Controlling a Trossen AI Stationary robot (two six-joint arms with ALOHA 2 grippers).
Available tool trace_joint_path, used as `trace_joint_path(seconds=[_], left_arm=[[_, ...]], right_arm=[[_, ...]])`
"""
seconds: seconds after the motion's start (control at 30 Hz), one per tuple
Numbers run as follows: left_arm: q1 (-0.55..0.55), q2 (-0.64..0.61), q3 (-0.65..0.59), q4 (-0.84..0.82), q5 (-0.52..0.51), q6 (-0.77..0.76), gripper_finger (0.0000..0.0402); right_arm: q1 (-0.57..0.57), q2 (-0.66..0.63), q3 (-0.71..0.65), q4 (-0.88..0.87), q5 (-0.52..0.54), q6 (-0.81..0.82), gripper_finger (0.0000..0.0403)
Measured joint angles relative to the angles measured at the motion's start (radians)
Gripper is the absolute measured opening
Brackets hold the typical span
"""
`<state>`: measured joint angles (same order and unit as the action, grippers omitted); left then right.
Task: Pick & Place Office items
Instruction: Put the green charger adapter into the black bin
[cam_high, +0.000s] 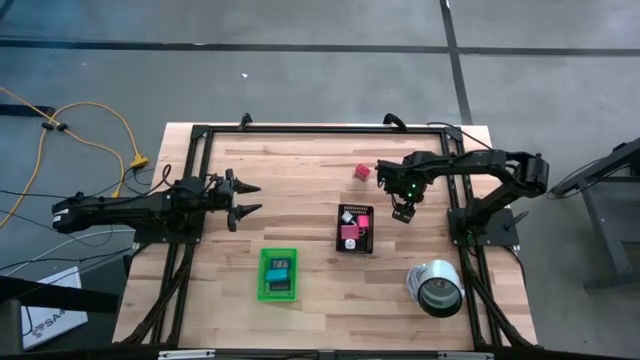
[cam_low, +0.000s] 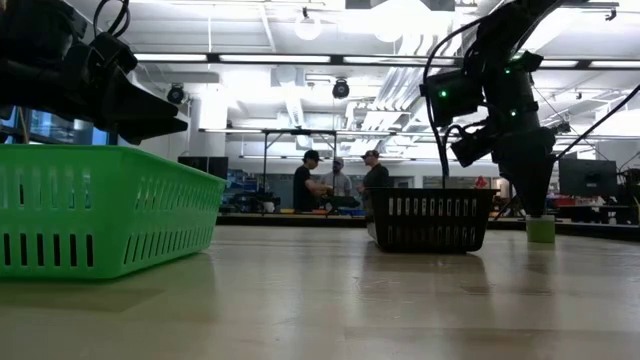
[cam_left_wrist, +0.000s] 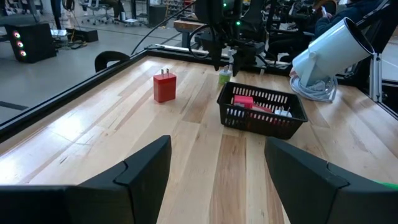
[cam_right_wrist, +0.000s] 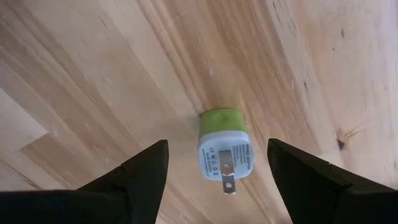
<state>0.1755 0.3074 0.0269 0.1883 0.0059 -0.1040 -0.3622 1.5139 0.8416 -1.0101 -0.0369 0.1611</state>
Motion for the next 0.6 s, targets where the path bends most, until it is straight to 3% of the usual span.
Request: trace_joint_path(seconds=[0.6], left_arm=[[0.0, 0.0, 0.0, 0.0, 0.0, 0.0, 0.0252]], right_arm=[[0.0, 0.0, -0.038, 0.035, -0.011, 0.029, 0.0261]])
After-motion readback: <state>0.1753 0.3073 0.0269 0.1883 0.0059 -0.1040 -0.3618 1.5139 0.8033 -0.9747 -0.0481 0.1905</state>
